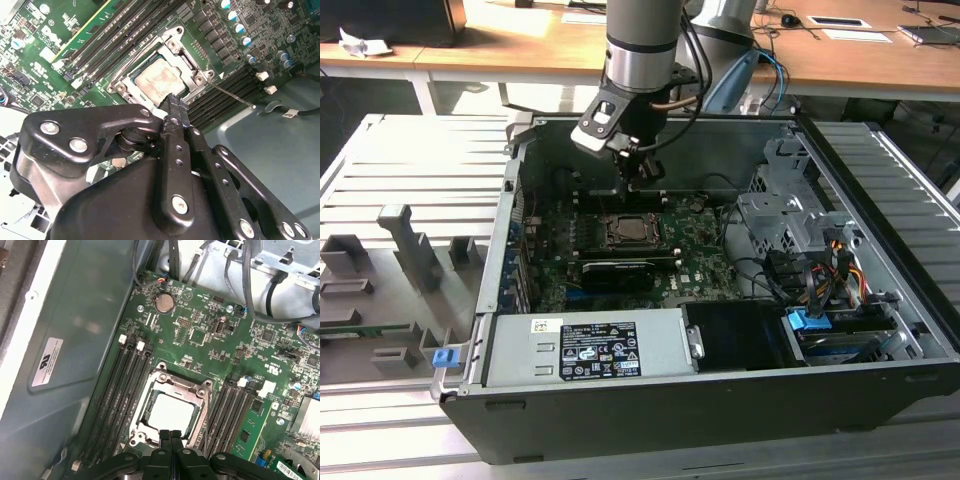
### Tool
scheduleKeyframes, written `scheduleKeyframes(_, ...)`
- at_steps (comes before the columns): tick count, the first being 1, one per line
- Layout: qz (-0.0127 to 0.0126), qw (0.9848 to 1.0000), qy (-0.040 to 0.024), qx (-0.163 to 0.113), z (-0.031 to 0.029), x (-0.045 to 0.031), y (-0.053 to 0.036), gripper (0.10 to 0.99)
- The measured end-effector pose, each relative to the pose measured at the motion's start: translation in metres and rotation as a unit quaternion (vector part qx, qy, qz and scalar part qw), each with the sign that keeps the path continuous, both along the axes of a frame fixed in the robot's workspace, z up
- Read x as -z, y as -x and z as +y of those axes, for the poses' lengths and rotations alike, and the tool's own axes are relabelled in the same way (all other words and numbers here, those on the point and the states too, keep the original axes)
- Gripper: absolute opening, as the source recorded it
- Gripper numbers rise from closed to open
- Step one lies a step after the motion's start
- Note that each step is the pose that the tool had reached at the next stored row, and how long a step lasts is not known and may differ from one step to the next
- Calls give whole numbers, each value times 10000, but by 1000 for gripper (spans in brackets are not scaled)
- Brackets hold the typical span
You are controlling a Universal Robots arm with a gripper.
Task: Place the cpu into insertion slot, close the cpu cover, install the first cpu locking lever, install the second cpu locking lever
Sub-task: 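Install the first cpu locking lever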
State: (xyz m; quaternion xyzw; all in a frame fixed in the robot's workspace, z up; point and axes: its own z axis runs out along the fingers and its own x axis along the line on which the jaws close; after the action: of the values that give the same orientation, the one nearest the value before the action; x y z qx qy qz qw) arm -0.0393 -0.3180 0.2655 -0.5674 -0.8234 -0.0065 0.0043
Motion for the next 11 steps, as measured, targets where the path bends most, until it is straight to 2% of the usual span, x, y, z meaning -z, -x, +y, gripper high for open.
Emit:
scheduleKeyframes(7, 0, 9996, 0, -280, 0, 0, 0, 106)
scheduleKeyframes(11, 0, 9987, -2, -515, 0, 0, 0, 106)
